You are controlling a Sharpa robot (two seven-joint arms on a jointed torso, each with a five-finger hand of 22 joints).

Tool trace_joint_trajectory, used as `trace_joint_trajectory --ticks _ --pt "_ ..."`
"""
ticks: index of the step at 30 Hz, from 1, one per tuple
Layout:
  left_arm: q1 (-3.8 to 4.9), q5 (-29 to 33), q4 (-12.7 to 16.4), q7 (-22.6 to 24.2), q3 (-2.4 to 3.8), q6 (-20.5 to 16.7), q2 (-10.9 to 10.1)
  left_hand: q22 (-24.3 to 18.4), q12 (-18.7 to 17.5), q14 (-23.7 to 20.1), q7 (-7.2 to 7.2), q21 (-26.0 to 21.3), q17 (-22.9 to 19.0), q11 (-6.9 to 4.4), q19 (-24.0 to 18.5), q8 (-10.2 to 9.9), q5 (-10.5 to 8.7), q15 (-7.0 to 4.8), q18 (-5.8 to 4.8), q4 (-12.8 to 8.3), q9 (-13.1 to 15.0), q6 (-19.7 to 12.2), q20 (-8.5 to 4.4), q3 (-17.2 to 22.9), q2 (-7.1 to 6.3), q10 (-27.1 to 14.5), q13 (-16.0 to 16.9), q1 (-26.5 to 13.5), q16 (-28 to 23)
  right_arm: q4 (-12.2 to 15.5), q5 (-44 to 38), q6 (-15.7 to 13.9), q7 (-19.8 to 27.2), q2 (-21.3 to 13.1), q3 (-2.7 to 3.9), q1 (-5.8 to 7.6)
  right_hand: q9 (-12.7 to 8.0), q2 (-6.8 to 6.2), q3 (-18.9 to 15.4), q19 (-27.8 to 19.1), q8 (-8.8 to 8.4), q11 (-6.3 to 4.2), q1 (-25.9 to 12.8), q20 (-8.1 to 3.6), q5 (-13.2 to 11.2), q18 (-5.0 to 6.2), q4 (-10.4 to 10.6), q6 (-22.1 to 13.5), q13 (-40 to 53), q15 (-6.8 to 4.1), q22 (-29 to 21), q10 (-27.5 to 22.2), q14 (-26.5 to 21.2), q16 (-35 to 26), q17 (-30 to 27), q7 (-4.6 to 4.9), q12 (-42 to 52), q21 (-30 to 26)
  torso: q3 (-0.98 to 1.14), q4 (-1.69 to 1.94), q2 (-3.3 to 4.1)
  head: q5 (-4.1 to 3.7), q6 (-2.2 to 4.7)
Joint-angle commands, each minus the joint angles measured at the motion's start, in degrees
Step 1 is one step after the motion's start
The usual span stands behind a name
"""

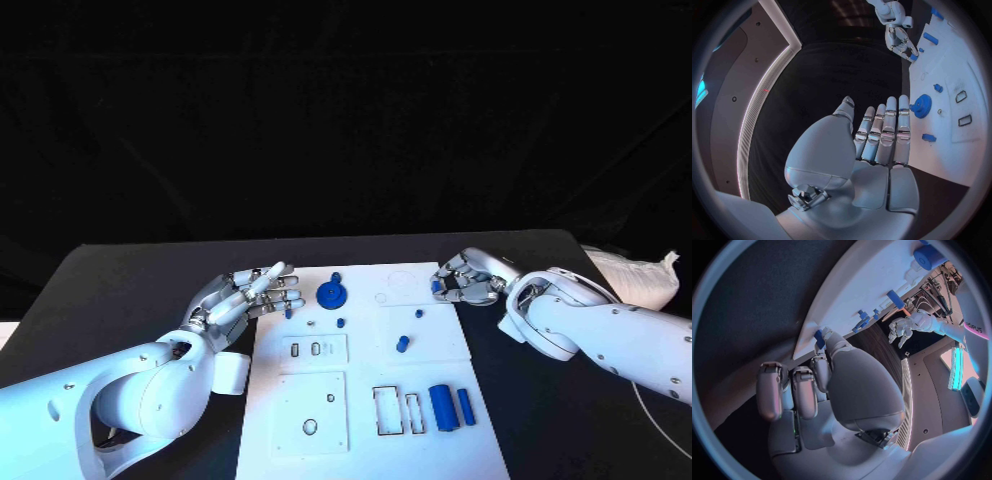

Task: Assemble the parts on the task board

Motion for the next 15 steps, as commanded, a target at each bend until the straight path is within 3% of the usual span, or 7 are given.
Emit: trace_joint_trajectory --ticks 1,7,15 --pt "0.01 0.06 -0.04 0.32 0.03 1.05 0.13 -0.06 -0.33 0.29 0.01 -0.22 0.09 0.11 0.27 -0.2 0.13 0.18 0.65 -0.32 -0.03 0.44 0.04 -0.1 0.36 0.42 -0.06 0.01 -0.21 1.52 -0.27 -2.95 -2.59 -0.06 0.08 0.1 0.23 0.26 0.55 0.26 0.28 -1.92 -0.99 -0.07 0.52 -0.29 -0.03 0.66 -2.88 -0.47 3.19 1.5 5.82 0.4 13.64 -0.15 0.32 0.38 -0.03 0.05 -0.09 -0.02 0.03" --pt "0.01 0.06 -0.37 0.34 0.03 1.02 0.23 -0.06 -0.33 0.3 0.02 -0.22 0.09 0.12 0.27 -0.21 0.13 0.18 0.65 -0.32 -0.03 0.44 0.04 -0.1 0.37 0.42 -0.06 0.01 -0.22 5.56 0.11 -4.61 -5.37 -0.46 0.26 1.13 0.35 0.65 1.07 0.22 0.31 -2.09 -1.22 -0.21 0.99 -0.28 -0.1 1.08 -2.78 -0.62 3.13 1.6 5.86 0.48 13.8 -0.35 0.43 0.34 -0.1 -0.02 -0.17 0.05 0.03" --pt "0.0 0.06 -0.74 0.41 0.03 1.12 0.68 -0.1 -0.38 0.32 0.07 -0.26 0.11 0.15 0.29 -0.27 0.14 0.19 0.65 -0.38 -0.04 0.44 0.04 -0.12 0.43 0.42 -0.07 0.01 -0.29 11.81 -3.42 -3.69 -12.13 1.29 0.24 1.82 0.4 1.43 1.79 0.21 0.04 -2.16 -1.75 -0.35 0.22 -0.28 0.0 1.04 -3.08 -0.71 3.13 1.46 5.8 0.37 13.58 -0.43 -0.17 0.32 -0.37 0.1 -0.52 0.44 -0.17"
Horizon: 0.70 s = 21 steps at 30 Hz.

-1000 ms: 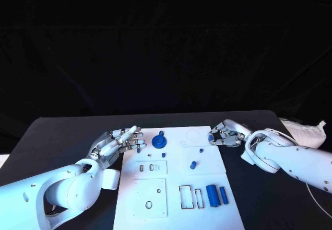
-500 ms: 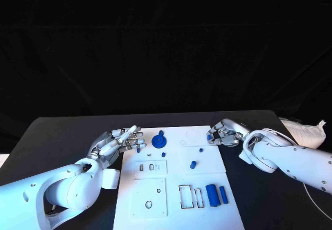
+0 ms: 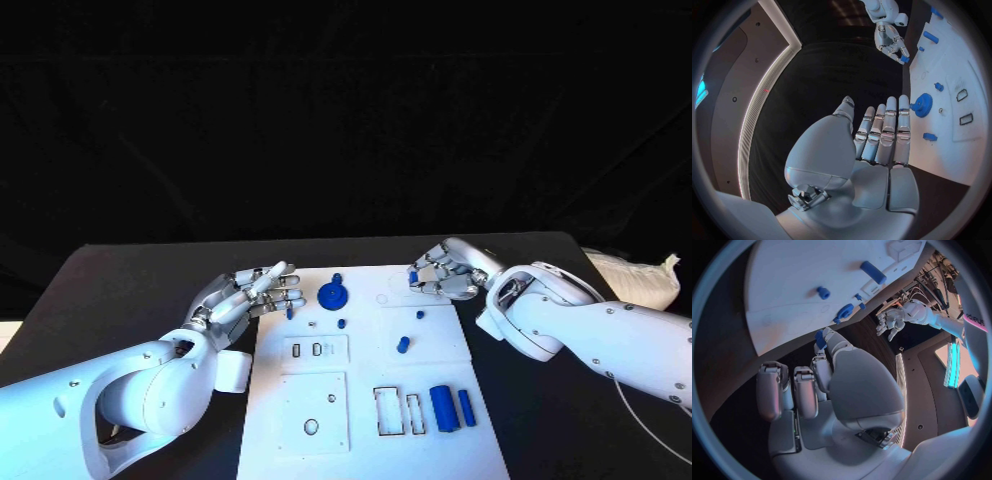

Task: Assemble the parts on the task board

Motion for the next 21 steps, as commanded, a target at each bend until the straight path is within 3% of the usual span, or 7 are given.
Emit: trace_joint_trajectory --ticks 1,8,14,18,21 --pt "0.01 0.06 -0.03 0.43 0.03 1.13 0.24 -0.05 -0.38 0.32 0.07 -0.26 0.05 0.15 0.29 -0.27 0.14 0.19 0.65 -0.22 -0.04 0.44 0.04 0.04 0.43 0.42 -0.07 0.01 -0.29 2.44 -3.91 -0.2 -6.62 1.35 -0.1 0.0 0.14 0.77 0.49 0.2 -0.1 -1.99 0.06 -0.36 -0.39 -0.28 -0.17 0.66 -2.55 -0.52 3.13 1.68 5.64 0.14 13.57 -0.32 -0.38 0.32 -0.2 0.13 -0.23 0.32 -0.34" --pt "0.0 0.06 -0.45 0.45 0.03 1.19 0.52 -0.05 -0.38 0.32 0.07 -0.26 0.05 0.15 0.29 -0.27 0.14 0.19 0.65 -0.22 -0.04 0.44 0.04 0.04 0.43 0.42 -0.07 0.01 -0.29 6.24 -9.93 2.09 -11.99 5.34 -0.93 -0.37 0.14 0.89 0.69 0.12 -0.22 -1.96 -0.09 -0.38 -0.43 -0.25 -0.16 0.57 -2.6 -0.52 3.02 1.64 5.6 0.06 13.4 -0.25 -0.5 0.26 -0.31 0.21 -0.26 1.24 -1.26" --pt "0.0 0.06 -0.61 0.5 0.03 1.24 0.63 -0.07 -0.4 0.33 0.07 -0.27 0.06 0.15 0.3 -0.3 0.15 0.19 0.65 -0.27 -0.05 0.45 0.04 0.07 0.49 0.42 -0.07 0.06 -0.32 7.17 -13.19 4.4 -14.66 8.68 -1.81 -1.32 0.13 0.87 0.73 0.1 -0.29 -1.93 -0.27 -0.39 -0.48 -0.25 -0.11 0.51 -2.63 -0.51 2.99 1.61 5.58 0.02 13.31 -0.22 -0.58 0.23 -0.3 0.08 -0.16 2.78 -2.09" --pt "0.0 0.06 -0.59 0.45 0.03 1.23 0.57 -0.07 -0.4 0.33 0.07 -0.27 0.06 0.15 0.3 -0.3 0.15 0.19 0.65 -0.27 -0.05 0.45 0.04 0.07 0.49 0.42 -0.07 0.06 -0.32 6.99 -14.81 5.48 -15.52 10.48 -2.1 -2.18 0.13 0.86 0.74 0.08 -0.32 -1.92 -0.35 -0.39 -0.49 -0.24 -0.09 0.49 -2.63 -0.5 2.97 1.61 5.57 0.0 13.28 -0.21 -0.57 0.22 -0.2 -0.05 -0.14 2.84 -2.36" --pt "0.0 0.06 -0.58 0.4 0.03 1.24 0.55 -0.07 -0.4 0.33 0.07 -0.27 0.06 0.15 0.3 -0.3 0.15 0.19 0.65 -0.27 -0.05 0.45 0.04 0.07 0.49 0.42 -0.07 0.06 -0.32 6.77 -15.74 6.04 -16.12 11.65 -2.27 -2.75 0.14 0.79 0.74 0.03 -0.34 -1.9 -0.48 -0.39 -0.5 -0.23 -0.07 0.49 -2.62 -0.5 2.9 1.6 5.56 -0.03 13.22 -0.2 -0.59 0.18 -0.19 0.06 -0.13 2.92 -2.52"
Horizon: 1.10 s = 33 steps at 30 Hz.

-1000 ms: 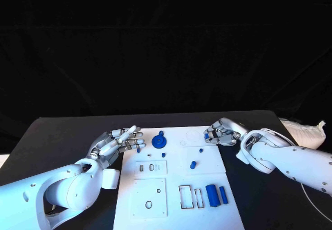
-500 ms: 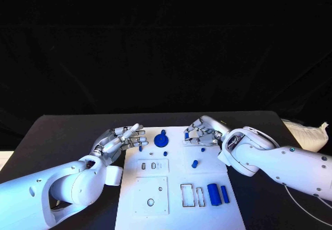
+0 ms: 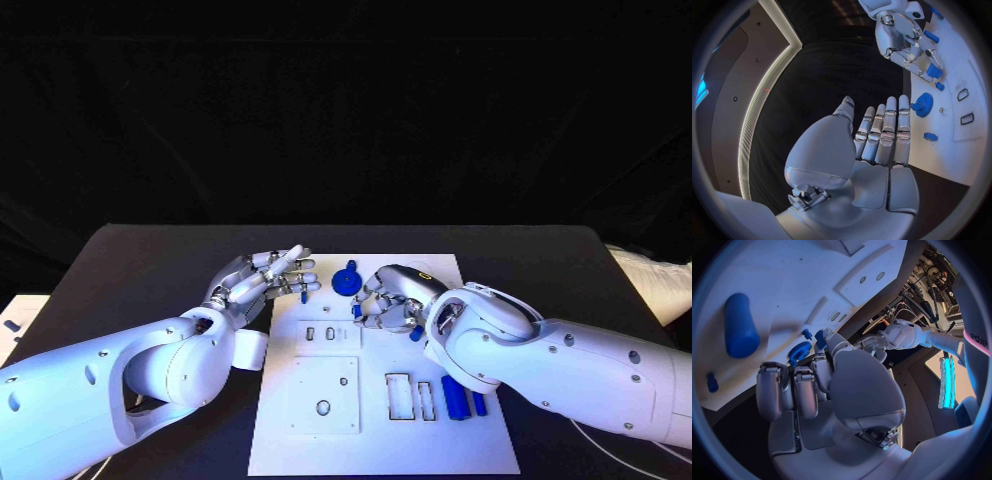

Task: Assemble the parts on the task board

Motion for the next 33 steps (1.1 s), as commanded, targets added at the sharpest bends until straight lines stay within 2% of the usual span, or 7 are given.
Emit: trace_joint_trajectory --ticks 1,8,20,33 --pt "0.01 0.06 0.11 0.37 0.03 1.18 0.05 -0.07 -0.18 0.33 0.06 -0.27 0.08 0.15 0.3 -0.3 0.15 0.19 0.65 -0.28 -0.04 0.45 0.04 0.07 0.49 0.42 -0.07 0.06 -0.33 -0.27 -4.43 2.98 -3.01 1.12 -0.13 -0.57 0.12 0.37 0.42 0.04 0.25 -1.89 -0.08 -0.39 0.08 -0.23 0.07 0.51 -2.59 -0.51 2.91 1.61 5.57 -0.02 13.23 -0.17 -0.35 0.18 0.05 0.02 0.05 0.18 -0.29" --pt "0.01 0.06 0.15 0.33 0.03 1.23 0.08 -0.1 -0.19 0.34 0.05 -0.29 0.09 0.15 0.31 -0.32 0.15 0.19 0.65 -0.35 -0.05 0.47 0.04 0.1 0.56 0.44 -0.07 0.12 -0.38 -0.95 -6.57 3.39 -4.01 3.0 -0.29 -1.35 0.14 0.27 0.42 -0.03 0.22 -1.89 -0.3 -0.39 0.07 -0.21 0.12 0.54 -2.65 -0.5 2.82 1.57 5.53 -0.1 13.07 -0.17 -0.47 0.14 0.09 0.06 0.05 0.28 -0.5" --pt "0.01 0.06 0.1 0.22 0.03 1.34 0.08 -0.1 -0.19 0.34 0.05 -0.29 0.09 0.15 0.31 -0.32 0.15 0.19 0.65 -0.35 -0.05 0.47 0.04 0.1 0.56 0.44 -0.07 0.12 -0.38 -0.99 -7.65 3.96 -4.44 4.19 -0.33 -1.65 0.16 0.15 0.43 -0.02 0.2 -1.89 -0.59 -0.39 0.15 -0.22 0.19 0.58 -2.57 -0.5 2.84 1.6 5.55 -0.06 13.15 -0.17 -0.37 0.13 0.09 0.03 0.06 0.46 -0.93" --pt "0.01 0.06 0.1 0.12 0.03 1.39 0.06 -0.1 -0.19 0.34 0.05 -0.29 0.09 0.15 0.31 -0.32 0.15 0.19 0.65 -0.35 -0.05 0.47 0.04 0.1 0.56 0.44 -0.07 0.12 -0.38 -1.21 -7.74 6.78 -5.13 4.54 -0.35 -1.82 0.17 -0.07 0.42 -0.07 0.1 -1.88 -1.01 -0.38 0.17 -0.2 0.29 0.54 -2.63 -0.49 2.77 1.56 5.51 -0.14 12.98 -0.16 -0.52 0.09 0.09 -0.01 0.07 0.54 -1.21"
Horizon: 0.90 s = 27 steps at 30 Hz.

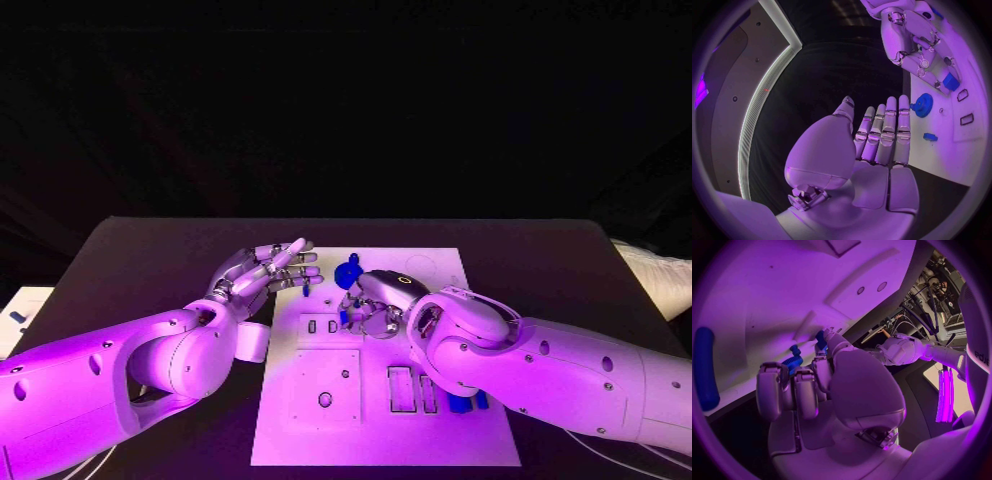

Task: Assemble the parts on the task board

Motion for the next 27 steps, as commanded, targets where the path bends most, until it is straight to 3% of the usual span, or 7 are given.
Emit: trace_joint_trajectory --ticks 1,16,27 --pt "0.01 0.06 0.1 0.22 0.03 1.22 0.08 -0.06 -0.2 0.34 0.05 -0.29 0.06 0.15 0.31 -0.32 0.15 0.19 0.65 -0.36 -0.05 0.47 0.04 0.1 0.56 0.44 -0.07 0.12 -0.38 -0.27 -0.85 3.99 -1.45 0.1 -0.28 -0.39 0.1 0.12 0.27 -0.11 0.09 -1.86 -0.85 -0.38 0.21 -0.18 0.16 0.56 -2.63 -0.51 2.68 1.53 5.49 -0.15 12.88 -0.08 -0.31 0.06 0.0 -0.05 0.01 0.05 -0.1" --pt "0.01 0.06 0.07 0.15 0.03 1.21 0.05 -0.06 -0.2 0.34 0.05 -0.29 0.06 0.15 0.31 -0.32 0.15 0.19 0.65 -0.36 -0.05 0.47 0.04 0.1 0.56 0.44 -0.07 0.12 -0.38 0.03 -1.63 7.62 -2.59 -0.04 -0.37 -0.56 -0.03 -1.2 -0.03 -0.59 -0.35 -1.64 -2.29 -0.27 -0.25 -0.04 0.44 -0.1 -3.14 -0.34 2.0 1.08 5.31 -0.54 12.11 0.21 -1.38 -0.35 0.02 -0.07 -0.02 0.1 -0.2" --pt "0.01 0.06 0.01 0.12 0.03 1.27 0.07 -0.06 -0.2 0.34 0.05 -0.29 0.06 0.15 0.31 -0.32 0.15 0.19 0.65 -0.36 -0.05 0.47 0.04 0.1 0.56 0.44 -0.07 0.12 -0.38 0.14 -2.35 7.29 -3.47 -0.11 -0.39 -0.6 -0.27 -2.14 -0.2 -0.95 -0.62 -1.36 -3.04 -0.14 -0.24 0.07 0.6 -1.15 -3.61 -0.15 1.49 0.63 5.18 -0.84 11.54 0.58 -2.33 -0.67 0.0 -0.01 -0.01 0.1 -0.24"
